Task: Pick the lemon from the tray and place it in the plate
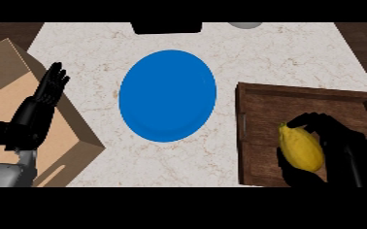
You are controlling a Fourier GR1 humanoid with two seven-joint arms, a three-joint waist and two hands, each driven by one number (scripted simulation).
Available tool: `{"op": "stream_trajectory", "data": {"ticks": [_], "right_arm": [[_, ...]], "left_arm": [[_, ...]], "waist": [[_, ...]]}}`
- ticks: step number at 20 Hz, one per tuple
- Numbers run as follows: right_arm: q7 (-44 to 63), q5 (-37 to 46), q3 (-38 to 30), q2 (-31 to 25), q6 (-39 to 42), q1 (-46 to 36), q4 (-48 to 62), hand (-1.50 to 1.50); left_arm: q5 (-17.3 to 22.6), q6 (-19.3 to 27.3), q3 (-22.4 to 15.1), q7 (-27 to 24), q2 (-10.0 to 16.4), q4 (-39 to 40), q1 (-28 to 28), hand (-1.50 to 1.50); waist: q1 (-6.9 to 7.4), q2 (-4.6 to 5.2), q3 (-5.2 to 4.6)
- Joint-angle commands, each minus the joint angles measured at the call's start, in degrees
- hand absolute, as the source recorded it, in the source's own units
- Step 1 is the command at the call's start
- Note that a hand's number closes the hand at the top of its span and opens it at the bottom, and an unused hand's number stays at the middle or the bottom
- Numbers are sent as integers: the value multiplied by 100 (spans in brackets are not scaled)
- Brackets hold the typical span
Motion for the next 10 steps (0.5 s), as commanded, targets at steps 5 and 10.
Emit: {"op": "stream_trajectory", "data": {"ticks": [5,10], "right_arm": [[670,357,277,673,720,-913,-246,150],[783,175,401,1285,1117,-1875,544,150]], "left_arm": [[-115,-85,-336,-137,-445,460,421,0],[-274,-6,-450,-88,-512,361,369,0]], "waist": [[178,133,-167],[345,170,-167]]}}
